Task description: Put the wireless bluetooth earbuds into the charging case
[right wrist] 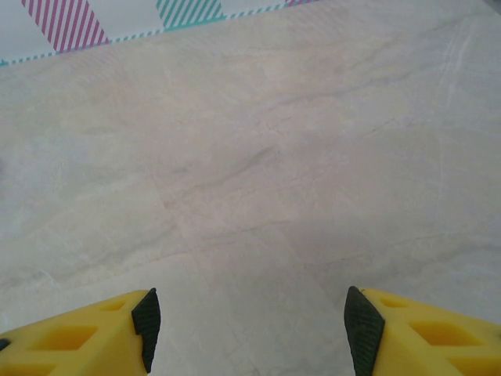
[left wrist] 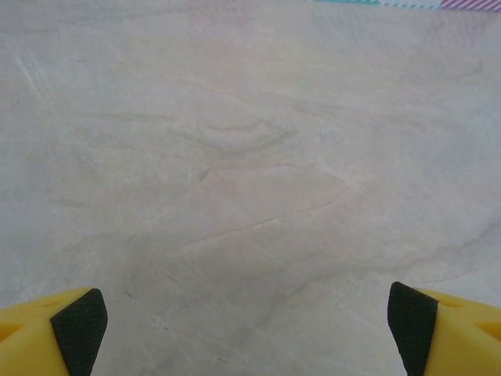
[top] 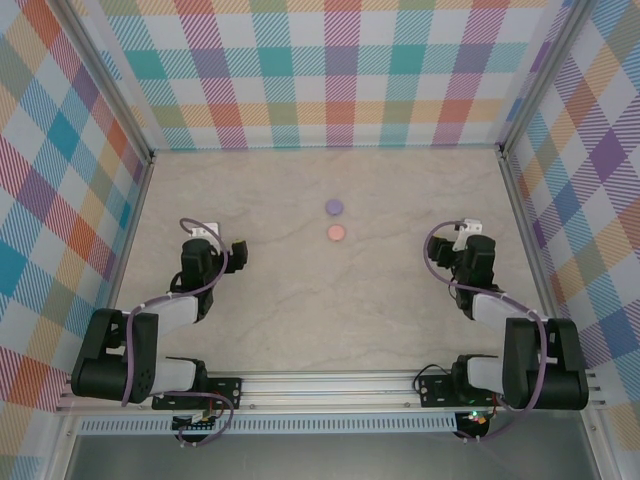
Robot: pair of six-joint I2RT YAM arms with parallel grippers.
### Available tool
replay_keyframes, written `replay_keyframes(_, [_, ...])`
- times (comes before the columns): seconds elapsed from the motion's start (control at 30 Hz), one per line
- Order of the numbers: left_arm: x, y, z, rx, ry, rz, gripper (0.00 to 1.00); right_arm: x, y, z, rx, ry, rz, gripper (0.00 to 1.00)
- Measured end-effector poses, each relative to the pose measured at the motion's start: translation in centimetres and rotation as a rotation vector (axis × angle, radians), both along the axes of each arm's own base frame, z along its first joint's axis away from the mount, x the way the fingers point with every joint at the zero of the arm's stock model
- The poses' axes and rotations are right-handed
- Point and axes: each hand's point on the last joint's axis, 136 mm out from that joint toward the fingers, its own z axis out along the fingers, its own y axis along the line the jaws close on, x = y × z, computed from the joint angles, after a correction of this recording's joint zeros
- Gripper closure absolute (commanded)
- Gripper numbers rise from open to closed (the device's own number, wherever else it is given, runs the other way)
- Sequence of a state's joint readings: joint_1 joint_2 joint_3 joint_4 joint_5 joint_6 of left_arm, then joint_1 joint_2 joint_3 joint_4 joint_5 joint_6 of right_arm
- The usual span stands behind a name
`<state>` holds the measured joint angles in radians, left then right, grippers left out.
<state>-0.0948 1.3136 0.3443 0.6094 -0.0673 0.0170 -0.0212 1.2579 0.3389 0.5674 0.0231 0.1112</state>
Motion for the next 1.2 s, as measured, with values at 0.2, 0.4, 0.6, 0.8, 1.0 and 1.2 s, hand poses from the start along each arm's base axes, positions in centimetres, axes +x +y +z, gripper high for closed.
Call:
replay_keyframes(0.2, [1.0,0.3,1.6,-0.017,-0.088,-0.01,0.06,0.9,-0.6,-0.1,0.007,-0.031,-0.006,0.32])
replay_keyframes(0.4, [1.1,1.0,0.4,-0.035,-0.093,-0.008,0.06,1.3,-0.9,-0.9,0.017,-0.026,-0.003,0.32])
replay_keyframes(0.6, [1.5,0.7,-1.6,-0.047,-0.071,-0.031,0.07,1.6,-0.6,-1.1,0.024,-0.034,0.017,0.31])
replay_keyframes(0.8, [1.7,0.3,-2.5,-0.055,-0.039,-0.049,0.0,2.0,-0.1,-1.1,0.016,-0.055,0.052,0.28])
replay_keyframes(1.0, [3.6,0.3,-1.2,-0.049,-0.047,-0.048,0.0,2.5,0.8,-2.9,-0.005,-0.003,0.09,0.0])
replay_keyframes(1.2, [3.4,0.4,-1.8,-0.043,-0.02,-0.038,0.0,3.3,1.3,-1.9,-0.026,-0.031,0.11,0.0])
